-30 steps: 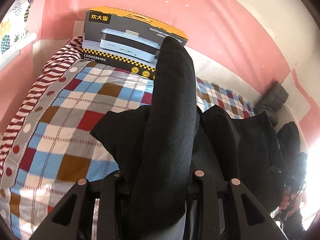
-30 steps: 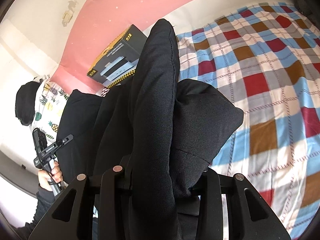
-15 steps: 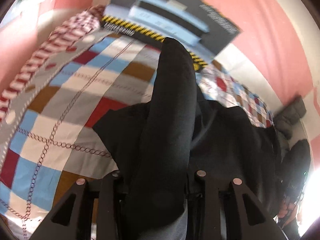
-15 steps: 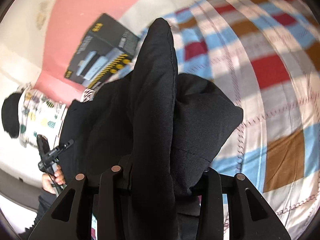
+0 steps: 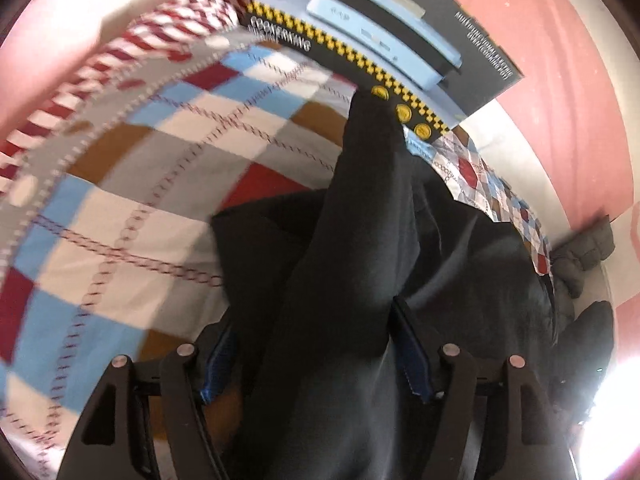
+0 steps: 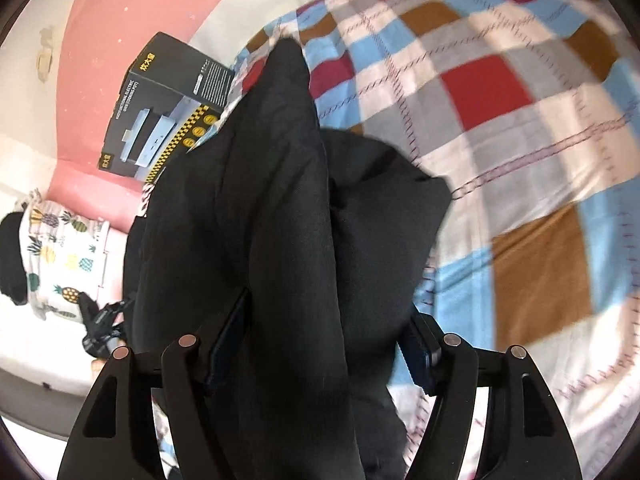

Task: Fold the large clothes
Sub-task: 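Lay the folded hem down and open both grippers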

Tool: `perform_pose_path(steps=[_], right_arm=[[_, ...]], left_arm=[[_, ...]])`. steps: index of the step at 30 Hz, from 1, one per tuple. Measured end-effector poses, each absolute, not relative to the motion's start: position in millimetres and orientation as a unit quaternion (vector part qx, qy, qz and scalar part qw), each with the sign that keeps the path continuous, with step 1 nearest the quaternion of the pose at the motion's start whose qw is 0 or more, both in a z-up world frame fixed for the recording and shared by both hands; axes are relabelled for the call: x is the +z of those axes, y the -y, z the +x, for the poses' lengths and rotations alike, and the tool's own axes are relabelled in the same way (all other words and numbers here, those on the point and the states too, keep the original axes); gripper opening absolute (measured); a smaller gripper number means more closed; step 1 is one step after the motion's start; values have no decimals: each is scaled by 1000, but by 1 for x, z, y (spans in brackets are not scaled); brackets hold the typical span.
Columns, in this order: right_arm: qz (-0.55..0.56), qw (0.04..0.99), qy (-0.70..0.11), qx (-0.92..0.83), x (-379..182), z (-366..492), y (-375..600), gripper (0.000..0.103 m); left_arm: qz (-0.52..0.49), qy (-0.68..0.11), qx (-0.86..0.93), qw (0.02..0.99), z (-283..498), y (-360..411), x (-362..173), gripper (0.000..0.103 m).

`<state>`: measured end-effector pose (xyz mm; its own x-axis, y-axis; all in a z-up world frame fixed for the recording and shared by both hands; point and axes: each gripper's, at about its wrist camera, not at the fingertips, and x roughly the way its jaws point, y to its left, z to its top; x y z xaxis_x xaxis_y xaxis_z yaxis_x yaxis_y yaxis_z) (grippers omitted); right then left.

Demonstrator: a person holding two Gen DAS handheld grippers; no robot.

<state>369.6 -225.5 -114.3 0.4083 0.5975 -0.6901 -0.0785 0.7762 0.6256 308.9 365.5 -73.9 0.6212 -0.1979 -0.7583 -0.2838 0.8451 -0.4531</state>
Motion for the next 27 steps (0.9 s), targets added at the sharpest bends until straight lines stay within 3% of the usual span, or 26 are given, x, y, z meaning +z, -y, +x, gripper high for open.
perform_pose_path(steps=[6,7,8,9,11,18,20,24,27], right_arm=[[226,866,-412,170,-61,344,236,66],[209,872,-409,169,-56,346,229,59],[189,875,-411,171,-55,350,220,41],[171,875,-420,171,-57,355,209,31],[149,871,-439,162,-69,369,193,27],[127,867,-465,129,-95,399,183,20],[124,874,-451,129,-81,397,182,20],[129,888,-420,140,-57,415,175,20],[107,885,-436,123,-67,449,161,21]], left_arm=[[-234,-373,23,897,271,-354,-31,70],[-224,-370,18,901,272,-348,-27,70],[-214,-370,14,904,275,-341,-26,70],[-202,-371,13,906,280,-335,-27,70],[-190,-386,26,902,295,-327,-38,68],[-206,-415,82,883,328,-345,-72,65],[-199,-399,82,891,326,-344,-59,58],[-174,-353,63,917,344,-336,-23,58],[-145,-362,68,918,380,-328,-26,58]])
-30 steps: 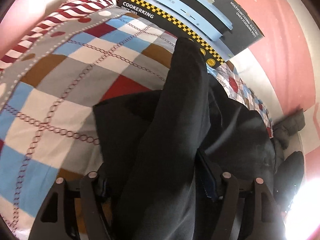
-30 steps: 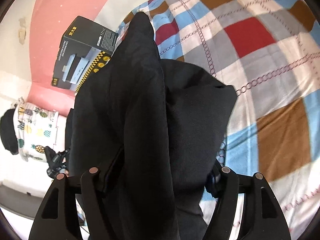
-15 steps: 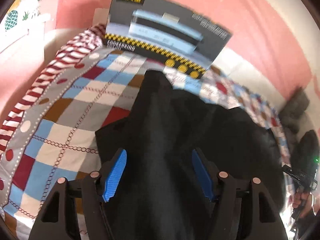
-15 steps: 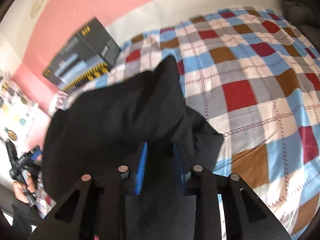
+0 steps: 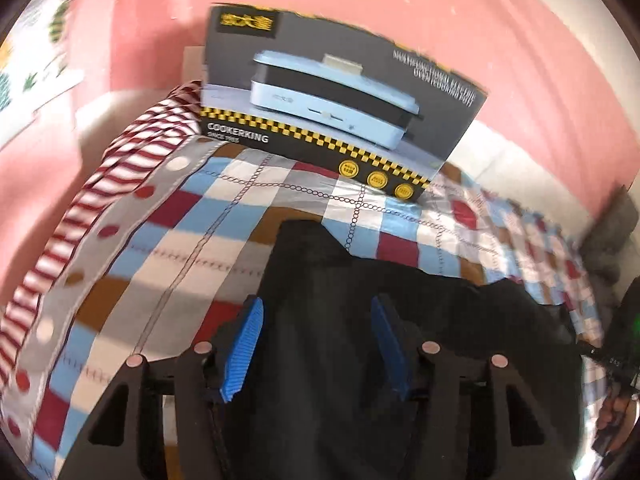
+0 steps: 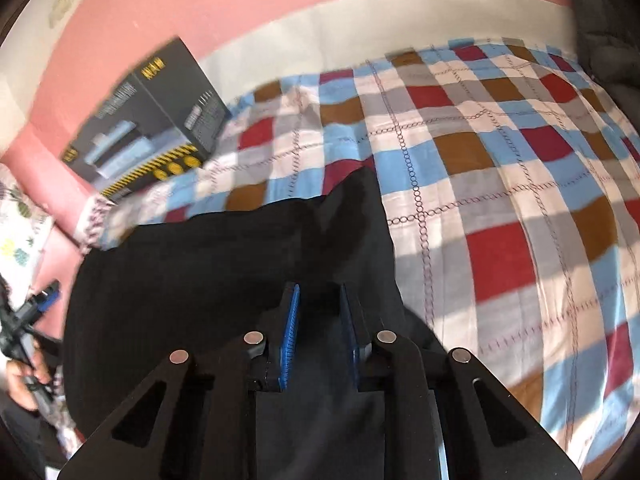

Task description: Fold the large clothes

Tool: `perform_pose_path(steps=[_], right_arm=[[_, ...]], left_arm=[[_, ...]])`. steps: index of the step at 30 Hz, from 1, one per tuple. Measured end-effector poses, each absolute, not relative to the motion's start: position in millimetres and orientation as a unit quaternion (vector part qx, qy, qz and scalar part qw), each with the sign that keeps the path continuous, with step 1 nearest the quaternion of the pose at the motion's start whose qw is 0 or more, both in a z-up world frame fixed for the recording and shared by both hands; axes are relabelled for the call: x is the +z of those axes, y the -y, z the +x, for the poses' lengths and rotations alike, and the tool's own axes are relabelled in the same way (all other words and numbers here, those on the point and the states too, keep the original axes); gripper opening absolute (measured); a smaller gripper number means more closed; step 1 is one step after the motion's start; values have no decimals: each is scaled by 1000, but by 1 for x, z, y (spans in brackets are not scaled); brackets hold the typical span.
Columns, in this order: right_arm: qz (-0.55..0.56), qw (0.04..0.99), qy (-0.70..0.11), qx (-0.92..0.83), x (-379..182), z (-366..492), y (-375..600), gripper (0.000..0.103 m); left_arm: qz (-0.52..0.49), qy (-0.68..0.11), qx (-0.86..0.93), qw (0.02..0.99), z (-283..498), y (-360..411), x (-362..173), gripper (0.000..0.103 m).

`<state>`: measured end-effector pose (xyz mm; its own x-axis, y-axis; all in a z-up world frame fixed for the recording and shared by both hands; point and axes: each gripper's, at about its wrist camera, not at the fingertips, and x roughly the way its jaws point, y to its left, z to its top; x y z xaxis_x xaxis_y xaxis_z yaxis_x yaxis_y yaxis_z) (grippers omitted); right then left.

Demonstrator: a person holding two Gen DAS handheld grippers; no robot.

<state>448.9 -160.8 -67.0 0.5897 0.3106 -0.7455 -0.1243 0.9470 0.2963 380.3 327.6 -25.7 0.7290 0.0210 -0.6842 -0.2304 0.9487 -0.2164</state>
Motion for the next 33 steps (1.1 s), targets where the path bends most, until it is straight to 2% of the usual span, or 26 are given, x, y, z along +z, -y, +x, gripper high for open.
perform_pose_path(steps=[3,5,9,14,20,22,24,33], right_arm=[[97,873,-468,99,-94,473,157,21],[101,873,-467,93,-97,473,160,21],[98,880,-454,99,-78,457,164,21],[127,890,-422,119,-45,399,174,22],[112,900,-402,128,-26,308,175,29],[101,904,-396,128,-21,273,172,36],[90,909,-387,127,-18,245,168,47],[39,917,-373,136,-11,139,147,49]], left_arm=[[-136,-408,102,897,409,-330,-62,58],[-167,-423,101,885,412,-338,-81,61],[-196,-401,106,888,392,-345,-71,60],[-167,-367,100,909,329,-334,-39,58],[-159,-331,93,925,229,-313,-11,60],[-148,-332,92,927,197,-297,-9,60],[-134,-335,94,928,171,-278,-9,61],[-94,-350,89,928,80,-196,-11,63]])
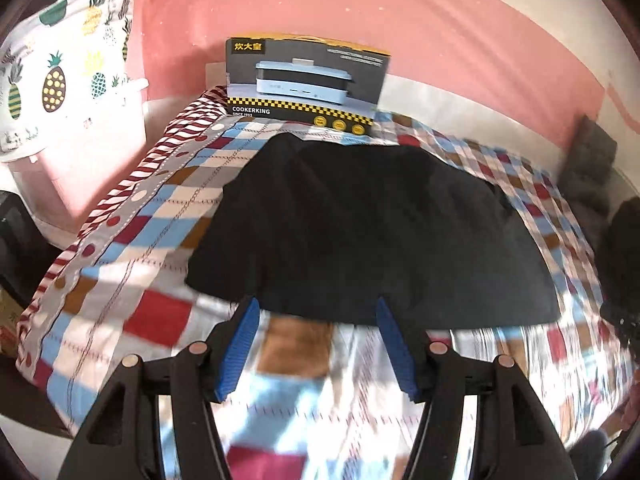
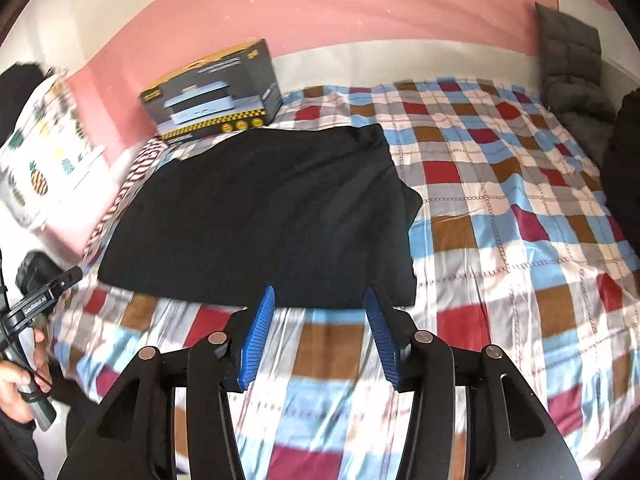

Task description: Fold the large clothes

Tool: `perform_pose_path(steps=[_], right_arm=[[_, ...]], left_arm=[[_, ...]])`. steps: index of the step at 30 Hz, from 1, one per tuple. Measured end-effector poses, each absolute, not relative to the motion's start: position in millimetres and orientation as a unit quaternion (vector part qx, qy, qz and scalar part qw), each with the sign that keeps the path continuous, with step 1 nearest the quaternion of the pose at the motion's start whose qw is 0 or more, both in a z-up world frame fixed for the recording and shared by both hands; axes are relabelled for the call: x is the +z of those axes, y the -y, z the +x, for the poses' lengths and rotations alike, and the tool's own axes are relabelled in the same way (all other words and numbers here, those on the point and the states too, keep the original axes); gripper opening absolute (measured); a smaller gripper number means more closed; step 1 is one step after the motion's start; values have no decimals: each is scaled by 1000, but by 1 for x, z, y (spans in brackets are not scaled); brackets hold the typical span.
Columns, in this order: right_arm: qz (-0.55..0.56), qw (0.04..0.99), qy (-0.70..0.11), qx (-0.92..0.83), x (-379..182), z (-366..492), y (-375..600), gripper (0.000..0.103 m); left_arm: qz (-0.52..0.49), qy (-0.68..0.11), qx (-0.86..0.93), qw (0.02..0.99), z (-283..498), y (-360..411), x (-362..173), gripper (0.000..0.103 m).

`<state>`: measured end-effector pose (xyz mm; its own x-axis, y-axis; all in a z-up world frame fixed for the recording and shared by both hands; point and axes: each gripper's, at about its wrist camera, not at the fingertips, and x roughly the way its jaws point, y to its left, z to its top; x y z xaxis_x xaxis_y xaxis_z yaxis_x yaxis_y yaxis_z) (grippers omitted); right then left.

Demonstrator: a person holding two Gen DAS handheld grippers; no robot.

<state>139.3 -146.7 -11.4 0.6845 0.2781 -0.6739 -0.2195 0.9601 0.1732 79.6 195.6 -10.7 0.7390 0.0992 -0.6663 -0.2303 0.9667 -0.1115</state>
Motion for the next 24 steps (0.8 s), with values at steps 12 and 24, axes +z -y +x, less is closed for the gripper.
perform_pose_path(steps=[12,24], right_arm=[[-12,925,-348,154,-1,50,126,51],[-37,923,-349,156,-5,19,120,51]], left_arm=[[-85,-366,81,923,-1,-146,2,64],[-72,-371,92,921,-26,-126,1,64]])
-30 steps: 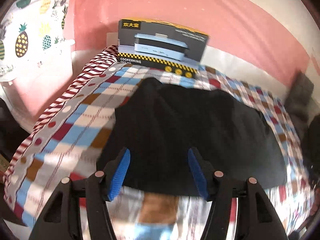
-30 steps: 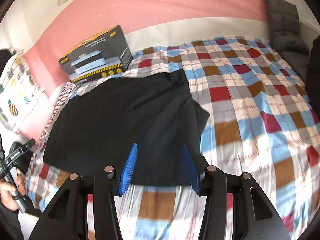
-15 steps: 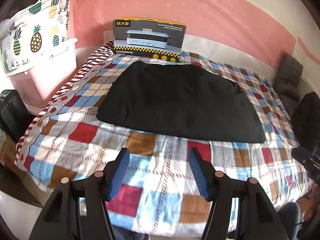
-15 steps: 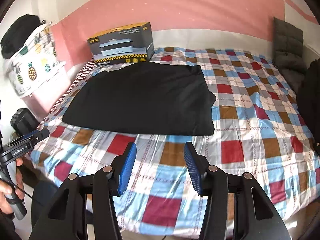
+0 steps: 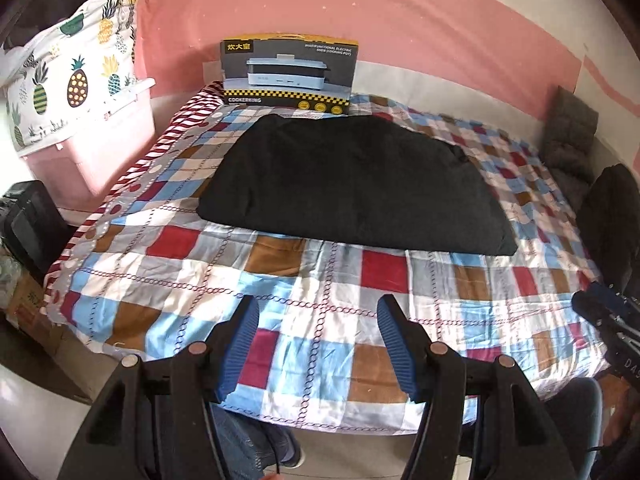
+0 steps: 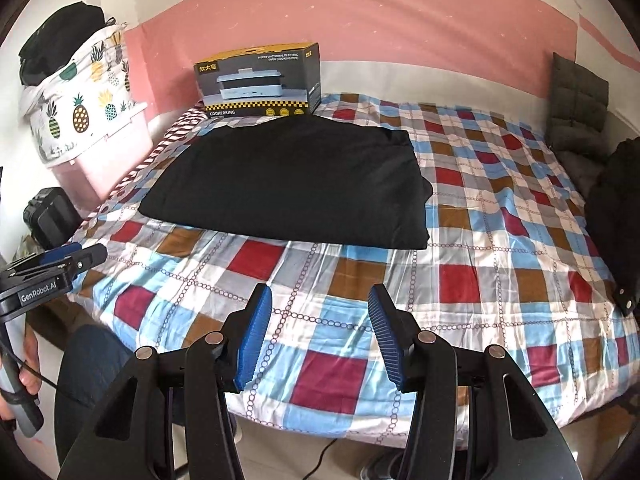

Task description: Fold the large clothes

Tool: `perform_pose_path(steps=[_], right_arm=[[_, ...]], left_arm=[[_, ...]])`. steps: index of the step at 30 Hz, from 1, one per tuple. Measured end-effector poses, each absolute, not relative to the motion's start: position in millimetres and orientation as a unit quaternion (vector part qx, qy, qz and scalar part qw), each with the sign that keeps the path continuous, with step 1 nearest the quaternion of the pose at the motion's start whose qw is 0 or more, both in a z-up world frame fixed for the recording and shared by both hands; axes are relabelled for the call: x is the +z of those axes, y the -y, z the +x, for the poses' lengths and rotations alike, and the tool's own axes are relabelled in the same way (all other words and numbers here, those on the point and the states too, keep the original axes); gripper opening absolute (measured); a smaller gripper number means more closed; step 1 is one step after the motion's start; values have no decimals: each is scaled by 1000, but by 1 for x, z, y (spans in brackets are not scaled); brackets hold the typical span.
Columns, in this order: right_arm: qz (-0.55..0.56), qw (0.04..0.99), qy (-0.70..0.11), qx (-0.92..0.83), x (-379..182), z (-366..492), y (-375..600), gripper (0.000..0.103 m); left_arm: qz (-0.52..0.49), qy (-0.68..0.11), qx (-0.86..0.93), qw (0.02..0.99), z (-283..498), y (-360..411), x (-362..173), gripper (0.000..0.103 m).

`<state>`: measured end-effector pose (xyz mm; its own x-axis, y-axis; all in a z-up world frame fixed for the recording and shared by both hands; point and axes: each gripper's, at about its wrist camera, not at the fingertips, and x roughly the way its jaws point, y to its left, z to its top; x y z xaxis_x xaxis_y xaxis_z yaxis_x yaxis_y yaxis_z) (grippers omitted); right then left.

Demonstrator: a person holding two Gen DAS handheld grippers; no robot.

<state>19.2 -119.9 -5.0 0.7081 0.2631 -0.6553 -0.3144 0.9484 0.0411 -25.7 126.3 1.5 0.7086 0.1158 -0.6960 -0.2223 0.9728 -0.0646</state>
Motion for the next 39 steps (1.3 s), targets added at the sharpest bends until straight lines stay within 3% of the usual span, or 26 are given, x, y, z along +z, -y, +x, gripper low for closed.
perform_pose_path(steps=[39], right_arm=[[-46,920,-357,158,-7,24,114,51]], left_arm=[[-66,-381,88,918,-21,-122,-7,64]])
